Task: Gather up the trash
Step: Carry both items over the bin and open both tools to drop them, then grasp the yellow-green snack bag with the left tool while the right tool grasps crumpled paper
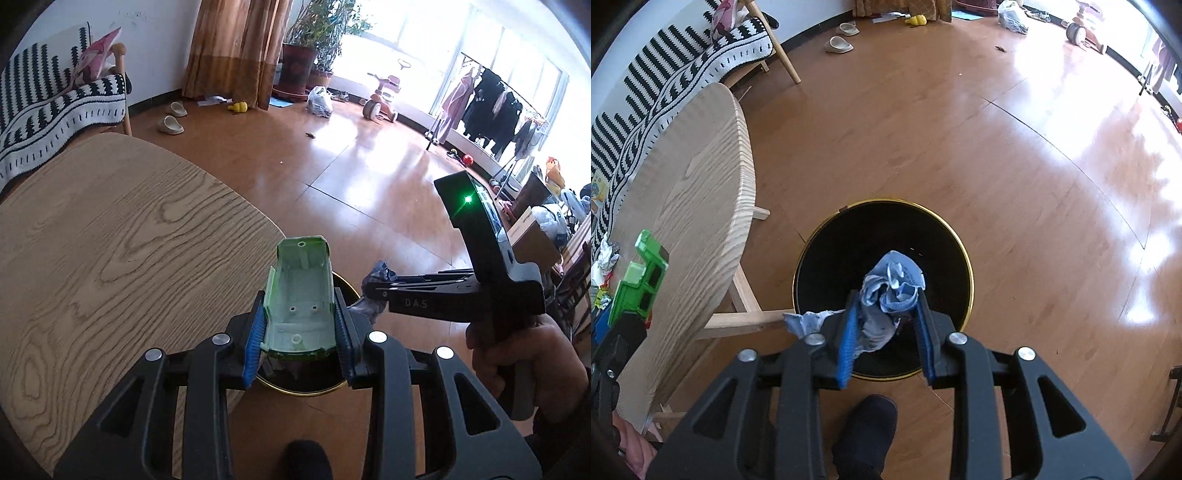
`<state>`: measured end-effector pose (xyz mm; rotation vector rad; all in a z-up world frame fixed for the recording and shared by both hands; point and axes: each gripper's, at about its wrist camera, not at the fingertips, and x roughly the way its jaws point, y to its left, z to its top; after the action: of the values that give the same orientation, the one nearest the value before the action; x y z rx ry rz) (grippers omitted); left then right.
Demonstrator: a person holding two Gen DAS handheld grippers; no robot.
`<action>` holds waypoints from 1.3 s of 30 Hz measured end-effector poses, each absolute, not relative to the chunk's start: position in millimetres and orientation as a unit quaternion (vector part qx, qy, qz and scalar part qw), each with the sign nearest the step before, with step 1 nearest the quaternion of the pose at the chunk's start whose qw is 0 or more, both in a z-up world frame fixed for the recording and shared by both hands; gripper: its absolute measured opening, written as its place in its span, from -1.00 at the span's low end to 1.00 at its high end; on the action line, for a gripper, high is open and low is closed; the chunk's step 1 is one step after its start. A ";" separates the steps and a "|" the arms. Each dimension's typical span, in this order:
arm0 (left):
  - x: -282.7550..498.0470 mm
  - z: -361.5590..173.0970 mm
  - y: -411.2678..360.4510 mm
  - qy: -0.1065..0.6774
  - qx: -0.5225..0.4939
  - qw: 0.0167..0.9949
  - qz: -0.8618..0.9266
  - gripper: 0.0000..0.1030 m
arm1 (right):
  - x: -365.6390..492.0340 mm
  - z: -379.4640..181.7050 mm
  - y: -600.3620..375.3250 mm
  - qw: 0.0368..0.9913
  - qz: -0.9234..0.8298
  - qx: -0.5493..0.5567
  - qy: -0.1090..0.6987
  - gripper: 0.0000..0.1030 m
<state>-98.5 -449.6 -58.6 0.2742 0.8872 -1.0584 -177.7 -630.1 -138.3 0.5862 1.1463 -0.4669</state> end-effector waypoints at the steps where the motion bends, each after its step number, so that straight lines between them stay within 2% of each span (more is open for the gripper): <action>1: -98.2 -58.2 -450.5 0.408 0.125 0.762 -0.487 -0.35 | -177.7 -138.2 -629.9 0.775 -0.214 0.271 0.529 -0.13; 2: -97.6 -58.1 -449.1 0.408 0.125 0.761 -0.488 -0.35 | -177.0 -138.2 -630.0 0.775 -0.213 0.271 0.530 0.17; 3: -96.9 -58.7 -450.8 0.408 0.126 0.760 -0.489 -0.35 | -177.2 -136.5 -629.8 0.778 -0.214 0.270 0.526 0.31; 9: -100.9 -65.1 -462.8 0.413 0.131 0.749 -0.502 -0.35 | -192.5 -126.0 -644.0 0.781 -0.242 0.287 0.500 0.43; 19: -111.2 -80.9 -488.6 0.419 0.143 0.720 -0.534 -0.35 | -228.6 -121.7 -672.5 0.766 -0.276 0.350 0.462 0.48; 20: -111.1 -82.3 -489.7 0.420 0.143 0.719 -0.535 -0.25 | -229.8 -120.5 -672.9 0.766 -0.280 0.351 0.460 0.48; 21: -110.5 -83.0 -491.2 0.421 0.143 0.719 -0.535 0.01 | -231.6 -118.6 -673.4 0.766 -0.283 0.351 0.457 0.50; 22: -110.4 -83.1 -490.6 0.418 0.141 0.721 -0.534 0.12 | -233.6 -116.3 -673.8 0.768 -0.286 0.351 0.453 0.51; 26: -107.7 -78.5 -484.9 0.412 0.138 0.728 -0.530 0.30 | -232.0 -111.6 -668.2 0.773 -0.284 0.344 0.450 0.52; 30: -99.8 -65.1 -462.9 0.404 0.126 0.745 -0.516 0.62 | -217.5 -103.6 -653.2 0.782 -0.271 0.332 0.453 0.52; 33: -88.5 -52.0 -435.7 0.393 0.120 0.766 -0.495 0.77 | -199.2 -94.6 -633.8 0.793 -0.251 0.321 0.452 0.52; 39: -46.5 -25.3 -353.0 0.381 0.090 0.809 -0.439 0.79 | -139.1 -75.2 -567.5 0.820 -0.187 0.282 0.462 0.53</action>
<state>-46.5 -353.0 -25.3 0.1916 0.8151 -0.9385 -139.1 -567.5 -75.2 0.5995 0.9835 -0.3983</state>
